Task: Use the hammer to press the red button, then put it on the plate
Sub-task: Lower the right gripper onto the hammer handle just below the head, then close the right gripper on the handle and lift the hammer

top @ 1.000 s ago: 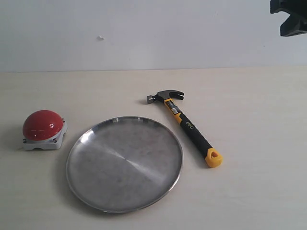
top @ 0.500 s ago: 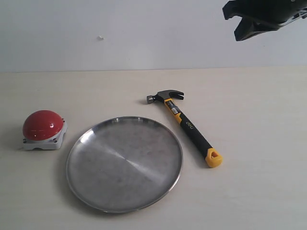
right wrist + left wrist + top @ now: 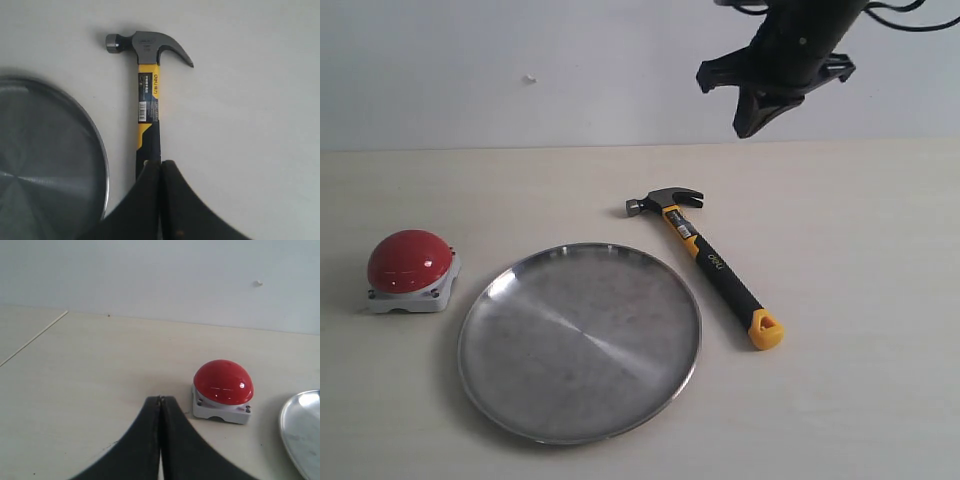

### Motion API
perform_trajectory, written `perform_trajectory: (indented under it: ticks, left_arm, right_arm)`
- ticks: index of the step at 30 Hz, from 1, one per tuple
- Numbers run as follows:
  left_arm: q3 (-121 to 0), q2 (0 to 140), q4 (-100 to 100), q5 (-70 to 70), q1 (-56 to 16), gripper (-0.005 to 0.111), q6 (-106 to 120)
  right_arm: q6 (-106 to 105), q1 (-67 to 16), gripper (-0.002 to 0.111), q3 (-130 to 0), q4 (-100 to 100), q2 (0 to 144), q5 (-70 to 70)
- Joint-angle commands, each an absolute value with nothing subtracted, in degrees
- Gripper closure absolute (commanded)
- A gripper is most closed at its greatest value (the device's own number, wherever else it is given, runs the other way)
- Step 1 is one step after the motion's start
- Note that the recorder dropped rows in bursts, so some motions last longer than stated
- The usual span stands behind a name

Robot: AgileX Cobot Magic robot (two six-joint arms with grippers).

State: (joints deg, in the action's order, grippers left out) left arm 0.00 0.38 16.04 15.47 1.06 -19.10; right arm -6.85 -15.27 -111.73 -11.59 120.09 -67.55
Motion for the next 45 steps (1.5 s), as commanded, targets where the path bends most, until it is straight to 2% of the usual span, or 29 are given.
perform_trajectory:
  ticks: [1, 17, 22, 27, 30, 41, 43, 45]
  left_arm:
    - [0.0, 0.0, 15.8, 15.3, 0.8, 0.107, -19.3]
    - [0.0, 0.0, 15.8, 15.3, 0.8, 0.107, -19.3]
    - [0.0, 0.0, 15.8, 15.3, 0.8, 0.107, -19.3]
    - [0.0, 0.0, 15.8, 15.3, 0.8, 0.107, -19.3]
    - [0.0, 0.0, 15.8, 15.3, 0.8, 0.107, -19.3]
    - [0.0, 0.0, 15.8, 15.3, 0.8, 0.107, -19.3]
    - [0.0, 0.0, 15.8, 15.3, 0.8, 0.107, -19.3]
    - [0.0, 0.0, 15.8, 15.3, 0.8, 0.107, -19.3]
  right_arm:
    - [-5.9, -15.3, 0.108, -118.7, -12.0, 127.6, -70.0]
    - [-5.9, -22.3, 0.106, -132.7, -10.1, 142.9, -70.0]
    - [-4.8, -22.3, 0.090, -135.0, -7.8, 145.3, -70.0]
    - [-3.4, -22.3, 0.063, -135.2, -5.2, 146.8, -70.0]
    - [-3.4, -22.3, 0.053, -135.2, -5.3, 147.3, -70.0]
    - [-4.6, -22.7, 0.055, -135.2, -0.9, 152.0, -65.5]
    - [-4.6, -22.7, 0.059, -135.2, -0.5, 152.7, -65.0]
    - [-4.6, -22.7, 0.074, -135.2, 0.3, 153.3, -64.7]
